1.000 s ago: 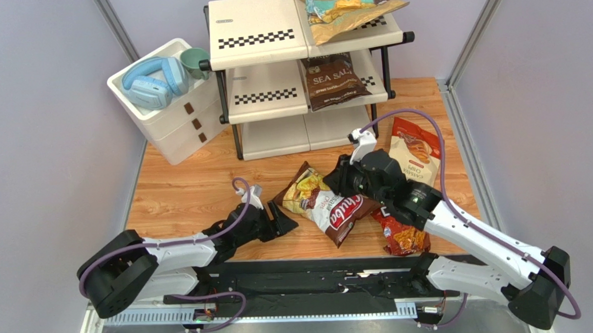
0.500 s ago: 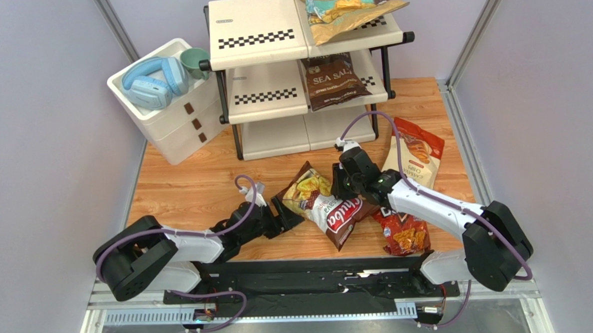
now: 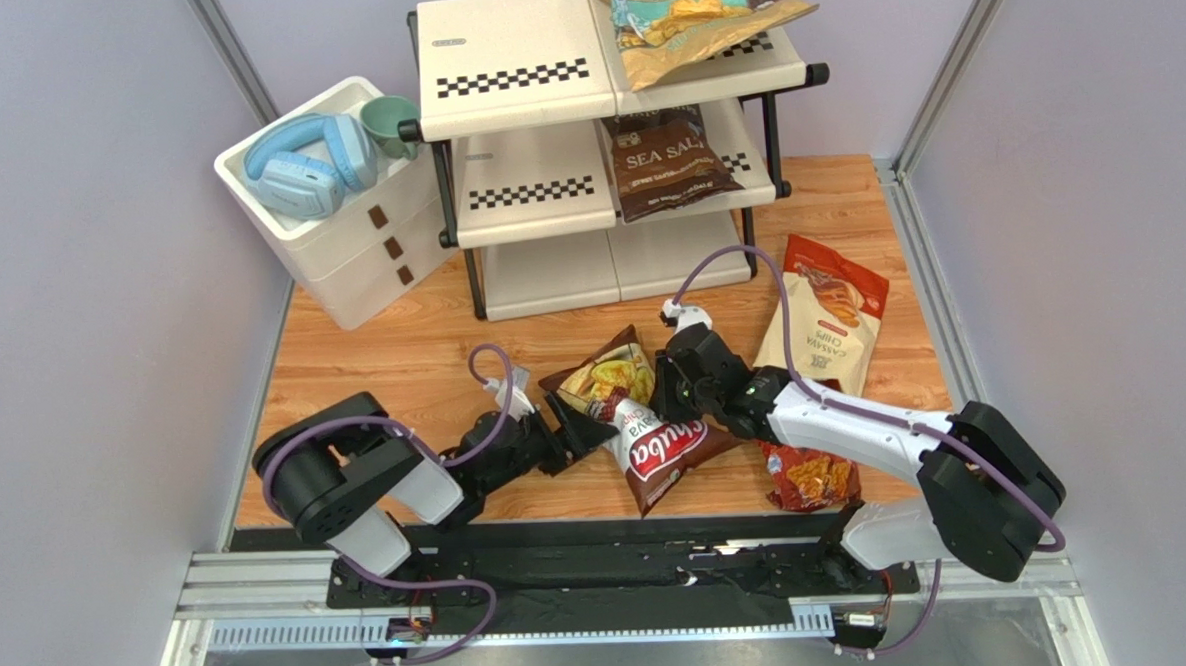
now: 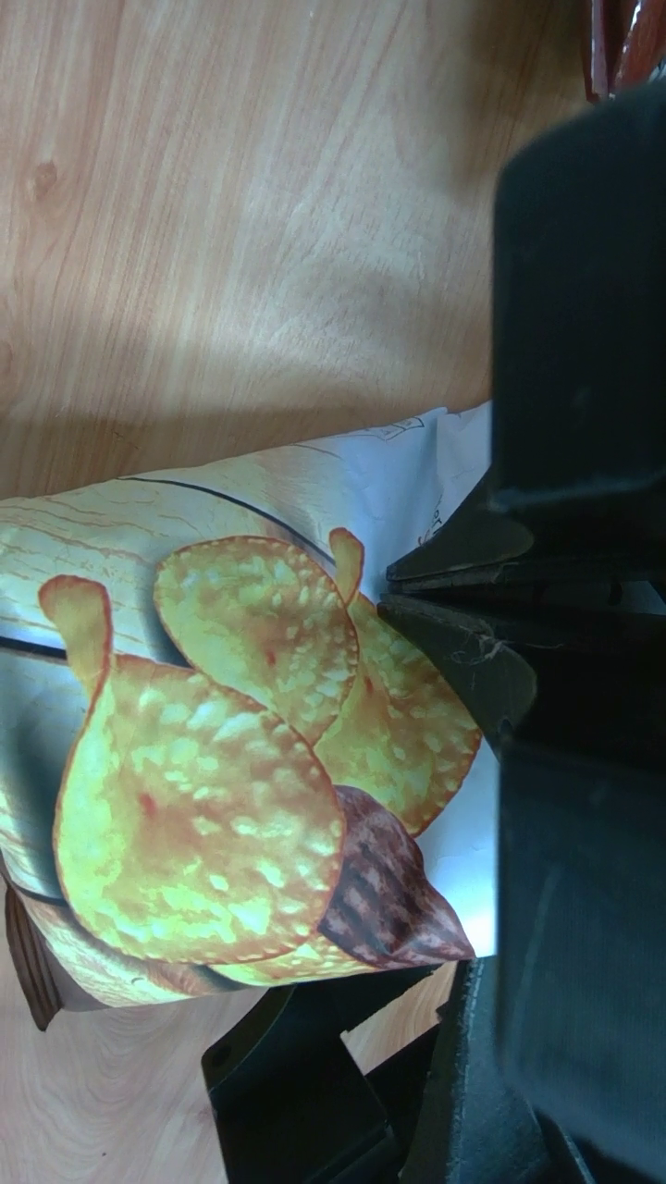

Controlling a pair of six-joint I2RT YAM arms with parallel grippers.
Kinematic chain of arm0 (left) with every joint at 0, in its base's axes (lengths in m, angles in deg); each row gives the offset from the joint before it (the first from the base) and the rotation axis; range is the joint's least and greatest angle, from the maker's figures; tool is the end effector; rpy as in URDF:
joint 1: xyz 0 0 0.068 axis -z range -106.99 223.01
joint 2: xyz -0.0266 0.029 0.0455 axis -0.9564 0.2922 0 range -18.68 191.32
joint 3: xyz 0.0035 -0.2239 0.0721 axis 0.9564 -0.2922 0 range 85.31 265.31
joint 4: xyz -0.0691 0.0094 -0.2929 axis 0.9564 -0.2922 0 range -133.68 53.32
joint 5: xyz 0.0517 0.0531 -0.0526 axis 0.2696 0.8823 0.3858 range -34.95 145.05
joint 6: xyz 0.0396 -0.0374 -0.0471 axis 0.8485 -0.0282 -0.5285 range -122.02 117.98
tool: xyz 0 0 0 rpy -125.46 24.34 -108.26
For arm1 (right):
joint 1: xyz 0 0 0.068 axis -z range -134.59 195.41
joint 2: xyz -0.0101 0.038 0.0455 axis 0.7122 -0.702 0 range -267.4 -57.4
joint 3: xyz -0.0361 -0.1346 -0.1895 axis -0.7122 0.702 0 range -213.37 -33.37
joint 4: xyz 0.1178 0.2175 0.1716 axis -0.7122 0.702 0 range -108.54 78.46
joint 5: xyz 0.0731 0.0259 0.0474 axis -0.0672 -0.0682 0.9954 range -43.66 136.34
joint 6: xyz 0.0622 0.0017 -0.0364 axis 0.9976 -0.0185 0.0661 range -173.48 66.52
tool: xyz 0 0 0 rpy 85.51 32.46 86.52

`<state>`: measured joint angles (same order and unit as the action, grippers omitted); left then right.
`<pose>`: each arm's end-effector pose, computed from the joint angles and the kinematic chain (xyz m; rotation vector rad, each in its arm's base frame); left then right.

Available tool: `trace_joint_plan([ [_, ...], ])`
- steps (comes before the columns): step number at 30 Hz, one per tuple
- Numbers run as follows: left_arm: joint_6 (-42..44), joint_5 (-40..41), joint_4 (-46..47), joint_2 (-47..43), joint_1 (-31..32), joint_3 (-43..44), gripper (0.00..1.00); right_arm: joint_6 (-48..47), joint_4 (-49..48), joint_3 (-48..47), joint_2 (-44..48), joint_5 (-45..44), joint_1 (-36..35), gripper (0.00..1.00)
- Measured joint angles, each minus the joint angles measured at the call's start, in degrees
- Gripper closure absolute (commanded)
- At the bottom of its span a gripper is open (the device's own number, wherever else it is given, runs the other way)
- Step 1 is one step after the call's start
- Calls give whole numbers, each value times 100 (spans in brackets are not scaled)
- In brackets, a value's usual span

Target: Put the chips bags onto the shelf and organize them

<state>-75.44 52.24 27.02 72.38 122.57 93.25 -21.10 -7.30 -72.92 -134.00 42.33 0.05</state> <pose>0.1560 -0.1875 0.0164 -0.4198 2.1727 -1.4019 0.2290 0.2260 0.1077 -0.2477 2.4698 0.5257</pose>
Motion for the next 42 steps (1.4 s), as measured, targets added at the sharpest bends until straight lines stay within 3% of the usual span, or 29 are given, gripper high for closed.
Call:
trace_joint_plan([
  [7,-245,-116,938,533,94,-162,6,142,-116,57,-35,-149,-98,87],
  [19,-199,-74,966,219,144,-435,5,286,-131,192,-35,-157,-304,87],
  [25,-101,-144,1088,675,146,-76,10,448,-144,280,-35,-479,-566,87],
  [30,-227,-267,1405,1141,155,76,23,520,-131,299,-61,-846,-691,87],
  [36,-234,-92,1412,1060,269,-39,40,588,-105,319,-61,-966,-730,87],
  [37,-232,-59,1412,1023,286,-81,49,599,-107,319,-61,-960,-745,87],
  [42,-208,-7,1405,949,297,-127,77,621,-83,313,-57,-953,-774,86],
])
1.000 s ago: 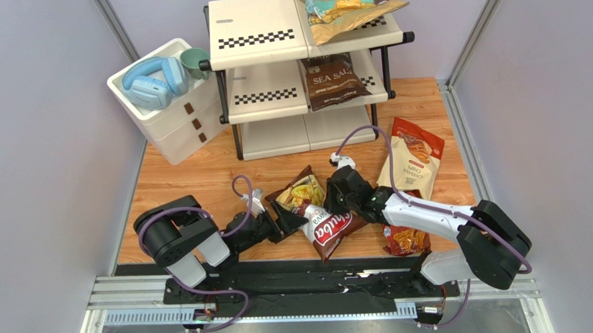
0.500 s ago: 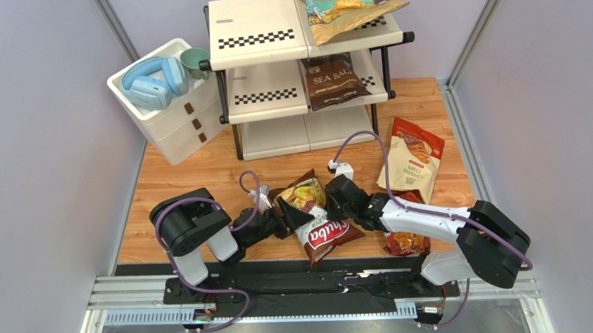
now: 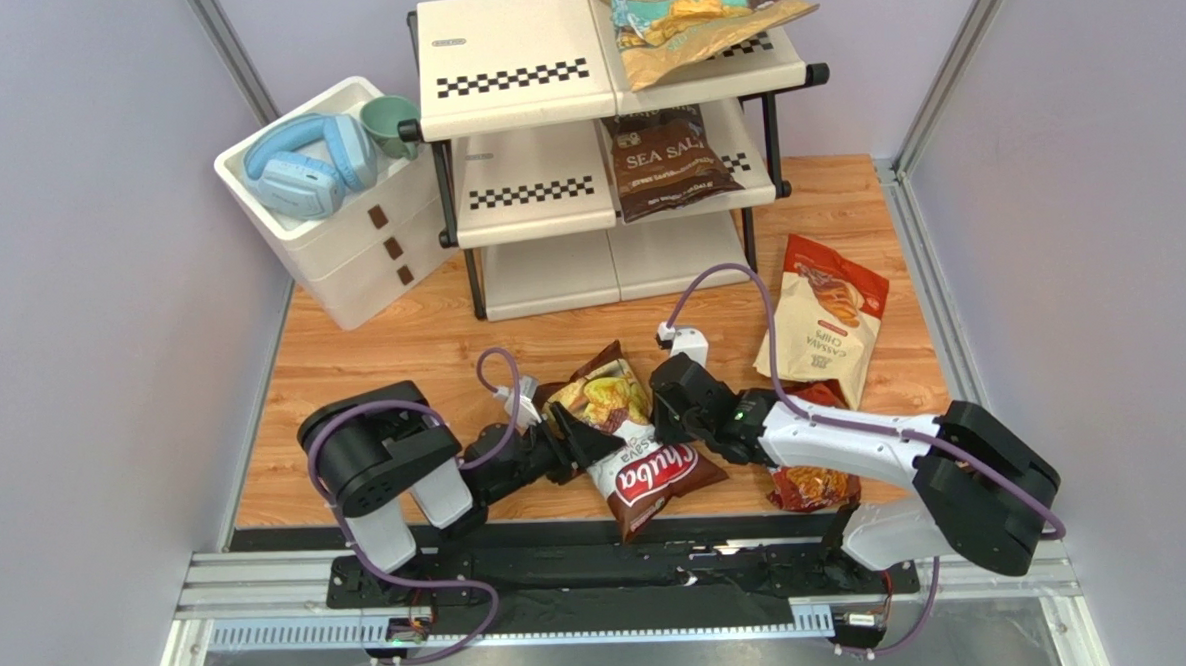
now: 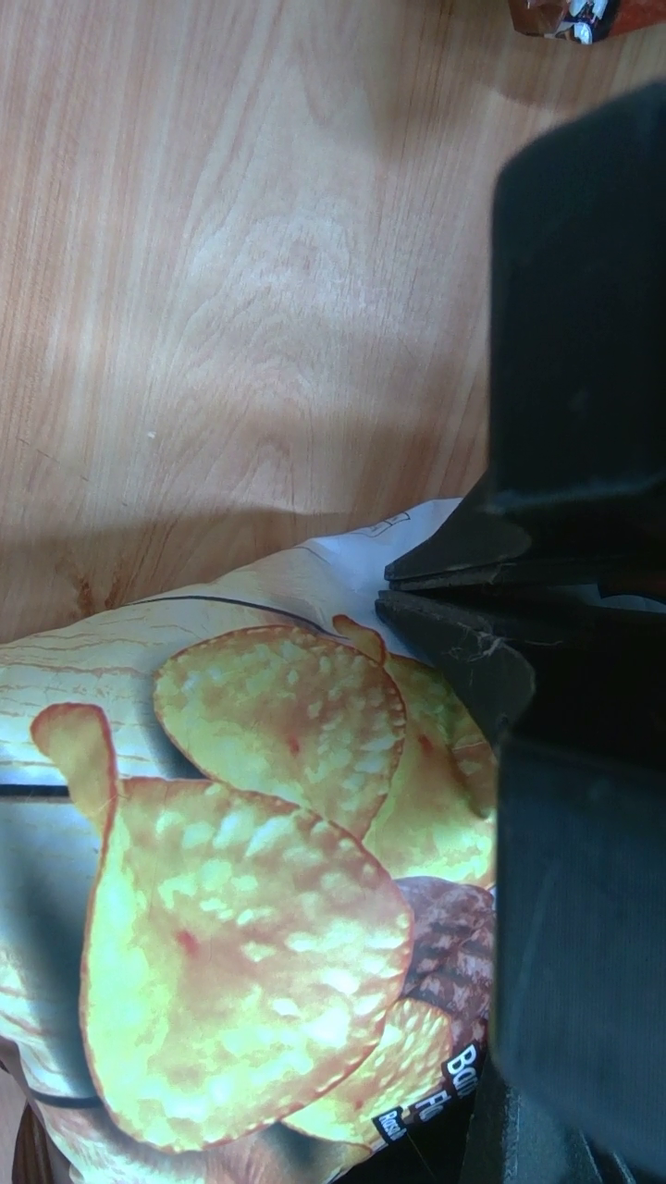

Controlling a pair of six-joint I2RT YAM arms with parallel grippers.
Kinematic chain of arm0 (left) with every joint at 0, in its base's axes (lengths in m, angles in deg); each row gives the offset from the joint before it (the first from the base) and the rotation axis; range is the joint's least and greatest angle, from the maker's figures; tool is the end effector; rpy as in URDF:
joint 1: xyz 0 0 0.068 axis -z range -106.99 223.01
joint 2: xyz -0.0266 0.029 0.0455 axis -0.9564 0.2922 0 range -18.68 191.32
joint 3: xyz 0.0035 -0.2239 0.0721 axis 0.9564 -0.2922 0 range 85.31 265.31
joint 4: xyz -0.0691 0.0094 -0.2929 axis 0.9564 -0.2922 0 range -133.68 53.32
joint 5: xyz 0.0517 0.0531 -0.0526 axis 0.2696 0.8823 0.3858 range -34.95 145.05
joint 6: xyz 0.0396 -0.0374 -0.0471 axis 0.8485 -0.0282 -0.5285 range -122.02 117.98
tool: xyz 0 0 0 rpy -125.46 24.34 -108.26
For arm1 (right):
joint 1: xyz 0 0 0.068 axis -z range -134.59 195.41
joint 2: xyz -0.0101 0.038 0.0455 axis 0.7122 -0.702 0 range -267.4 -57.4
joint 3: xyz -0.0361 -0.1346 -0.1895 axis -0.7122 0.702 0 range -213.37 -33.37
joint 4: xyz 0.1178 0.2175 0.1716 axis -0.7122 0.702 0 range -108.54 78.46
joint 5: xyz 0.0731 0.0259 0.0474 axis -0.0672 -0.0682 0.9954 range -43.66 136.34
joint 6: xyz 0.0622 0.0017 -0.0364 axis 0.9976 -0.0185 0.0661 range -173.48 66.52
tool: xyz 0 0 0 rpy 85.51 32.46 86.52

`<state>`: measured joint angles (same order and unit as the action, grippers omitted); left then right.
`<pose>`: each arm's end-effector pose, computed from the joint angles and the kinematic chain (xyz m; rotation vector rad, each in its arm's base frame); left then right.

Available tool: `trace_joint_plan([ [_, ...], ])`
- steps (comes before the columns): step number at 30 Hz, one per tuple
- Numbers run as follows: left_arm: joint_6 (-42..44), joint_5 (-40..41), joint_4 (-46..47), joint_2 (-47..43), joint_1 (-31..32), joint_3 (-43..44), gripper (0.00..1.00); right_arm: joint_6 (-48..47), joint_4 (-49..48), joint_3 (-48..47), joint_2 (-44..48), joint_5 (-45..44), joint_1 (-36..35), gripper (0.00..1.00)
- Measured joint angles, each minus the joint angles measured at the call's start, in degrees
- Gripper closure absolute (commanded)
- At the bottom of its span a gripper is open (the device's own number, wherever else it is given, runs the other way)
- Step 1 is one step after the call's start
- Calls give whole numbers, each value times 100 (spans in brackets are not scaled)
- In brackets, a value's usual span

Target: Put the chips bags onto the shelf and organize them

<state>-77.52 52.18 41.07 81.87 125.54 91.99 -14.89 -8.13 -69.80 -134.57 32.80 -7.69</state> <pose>0.1375 -0.1842 0.0073 -0.3940 2.1454 -1.4980 0.1968 0.2390 0.0883 -0.2097 2.4670 0.4213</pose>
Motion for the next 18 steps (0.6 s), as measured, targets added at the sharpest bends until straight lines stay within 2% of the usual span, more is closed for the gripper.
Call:
trace_joint_plan([
  [1,11,0,0,-7,0,0,90,4,9,0,9,-2,0,86],
  [2,24,-2,0,-17,0,0,92,11,22,0,24,-2,0,86],
  [6,87,-2,-4,-52,7,2,95,24,199,0,203,9,-4,68],
  [10,146,35,-9,-92,22,2,98,33,621,-4,575,-4,-20,56],
  [18,247,461,-210,-409,-17,2,98,17,1598,-157,1934,94,-201,48],
])
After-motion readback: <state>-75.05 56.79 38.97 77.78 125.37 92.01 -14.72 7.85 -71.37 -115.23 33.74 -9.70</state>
